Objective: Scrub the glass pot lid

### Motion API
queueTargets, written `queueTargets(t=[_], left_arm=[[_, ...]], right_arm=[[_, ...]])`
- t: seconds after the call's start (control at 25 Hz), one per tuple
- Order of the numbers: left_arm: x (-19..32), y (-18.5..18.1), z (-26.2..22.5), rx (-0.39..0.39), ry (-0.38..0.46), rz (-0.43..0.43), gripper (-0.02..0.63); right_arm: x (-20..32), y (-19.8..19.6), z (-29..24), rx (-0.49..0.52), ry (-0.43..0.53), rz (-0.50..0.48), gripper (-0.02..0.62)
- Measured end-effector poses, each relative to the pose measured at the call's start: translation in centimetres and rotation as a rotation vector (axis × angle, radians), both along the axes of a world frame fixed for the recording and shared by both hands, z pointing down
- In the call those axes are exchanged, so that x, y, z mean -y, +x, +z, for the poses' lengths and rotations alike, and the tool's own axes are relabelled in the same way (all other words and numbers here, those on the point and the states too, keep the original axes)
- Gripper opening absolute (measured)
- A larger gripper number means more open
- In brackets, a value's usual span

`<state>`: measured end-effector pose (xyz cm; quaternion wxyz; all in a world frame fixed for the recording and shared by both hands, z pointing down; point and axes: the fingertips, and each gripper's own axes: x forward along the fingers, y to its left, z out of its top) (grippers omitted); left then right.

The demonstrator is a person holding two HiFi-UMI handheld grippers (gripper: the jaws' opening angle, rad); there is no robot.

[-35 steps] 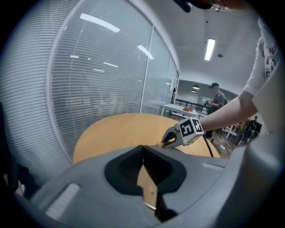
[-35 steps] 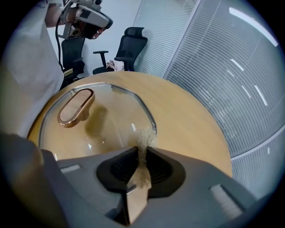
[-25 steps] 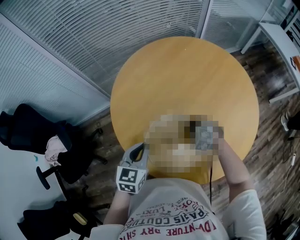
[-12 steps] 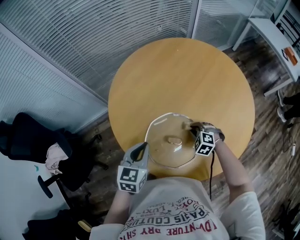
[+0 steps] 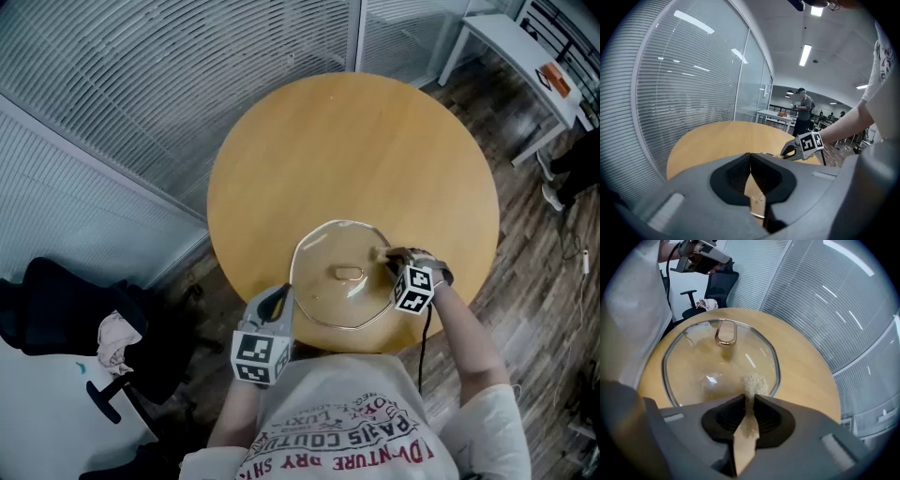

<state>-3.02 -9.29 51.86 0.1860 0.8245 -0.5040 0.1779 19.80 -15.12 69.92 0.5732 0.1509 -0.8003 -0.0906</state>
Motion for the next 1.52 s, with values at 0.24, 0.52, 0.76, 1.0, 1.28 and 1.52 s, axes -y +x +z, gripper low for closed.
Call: queueTargets(t=[0.24, 0.52, 0.76, 1.0, 1.28, 1.52], left_arm=[[0.4, 1.0, -0.3, -0.013, 0.008, 0.093, 0.008], [0.4, 1.4, -0.3, -0.031, 0.012, 0.184, 0.008], [0.3, 0.9, 0.2, -0.042, 0.003, 0.258, 0.008], [0.0, 0.2, 0.3, -0.054, 0.004, 0.316, 0.008], [-0.7, -1.0, 0.7, -0.063, 0.001, 0.376, 0.008], [-0.9, -2.7, 0.7, -0.067, 0.001, 0.406, 0.008]], right_arm=[[-2.1, 0.9, 0.2, 0.002, -0.019, 0.105, 0.06], [-5.1, 0.7, -0.2, 0.013, -0.052, 0.24, 0.06], [-7.1, 0.1, 0.1, 0.013, -0.083, 0.39, 0.06], [-9.4, -1.2, 0.1, -0.023, -0.103, 0.506, 0.06], [-12.6, -3.6, 0.3, -0.037, -0.157, 0.621, 0.06], [-13.9, -5.3, 0.2, -0.07, -0.181, 0.704, 0.06]])
